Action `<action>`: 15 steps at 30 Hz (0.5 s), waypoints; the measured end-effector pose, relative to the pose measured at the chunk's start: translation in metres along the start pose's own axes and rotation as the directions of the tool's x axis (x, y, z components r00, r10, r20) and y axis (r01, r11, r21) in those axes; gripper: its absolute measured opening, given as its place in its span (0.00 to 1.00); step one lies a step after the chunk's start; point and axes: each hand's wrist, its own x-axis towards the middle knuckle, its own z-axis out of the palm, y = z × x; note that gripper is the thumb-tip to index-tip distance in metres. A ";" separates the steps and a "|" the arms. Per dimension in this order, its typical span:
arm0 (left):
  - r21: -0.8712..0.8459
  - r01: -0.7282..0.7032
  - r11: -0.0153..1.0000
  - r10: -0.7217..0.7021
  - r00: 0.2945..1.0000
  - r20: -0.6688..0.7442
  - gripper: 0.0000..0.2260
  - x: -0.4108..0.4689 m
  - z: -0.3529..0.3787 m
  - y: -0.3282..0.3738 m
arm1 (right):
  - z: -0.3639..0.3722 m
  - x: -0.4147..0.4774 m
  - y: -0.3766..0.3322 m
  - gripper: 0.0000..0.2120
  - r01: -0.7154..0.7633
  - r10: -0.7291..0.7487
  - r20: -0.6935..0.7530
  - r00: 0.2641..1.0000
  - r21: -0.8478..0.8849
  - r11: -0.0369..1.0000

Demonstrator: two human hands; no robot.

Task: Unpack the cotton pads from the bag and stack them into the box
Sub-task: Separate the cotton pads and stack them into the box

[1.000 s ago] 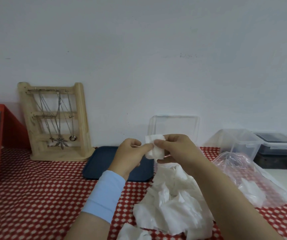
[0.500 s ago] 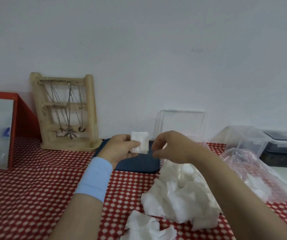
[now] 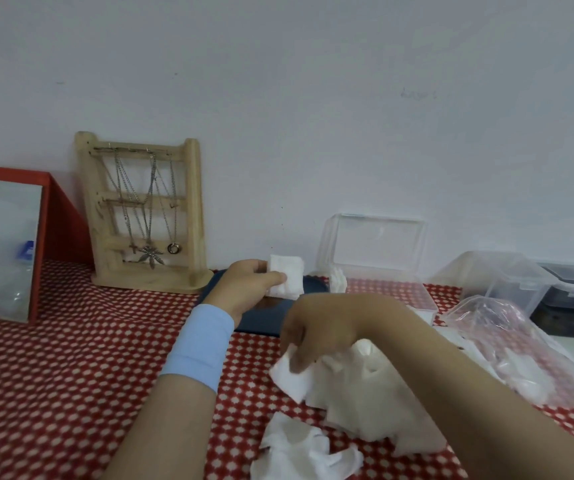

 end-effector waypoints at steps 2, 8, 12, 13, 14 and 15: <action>-0.021 0.009 1.000 -0.008 1.000 0.016 0.10 0.000 0.002 0.001 | -0.007 -0.011 0.012 0.06 0.046 0.009 -0.203 0.979 0.265 0.963; -0.249 0.030 0.968 0.021 0.979 0.201 0.10 -0.009 0.015 0.008 | -0.004 -0.029 0.042 0.04 0.265 0.359 -0.517 0.777 0.786 0.558; -0.339 0.083 0.937 -0.012 0.978 0.207 0.11 -0.010 0.025 0.009 | 0.000 -0.028 0.052 0.05 0.269 0.480 -0.537 0.693 0.811 0.519; -0.332 0.086 0.939 -0.019 0.979 0.202 0.11 -0.011 0.027 0.009 | -0.001 -0.028 0.054 0.04 0.276 0.487 -0.549 0.680 0.806 0.524; -0.322 0.086 0.943 -0.024 0.981 0.192 0.11 -0.010 0.028 0.009 | -0.002 -0.028 0.054 0.04 0.292 0.485 -0.562 0.670 0.800 0.524; -0.311 0.085 0.946 -0.027 0.982 0.185 0.11 -0.010 0.030 0.008 | -0.003 -0.030 0.055 0.03 0.311 0.478 -0.576 0.663 0.793 0.523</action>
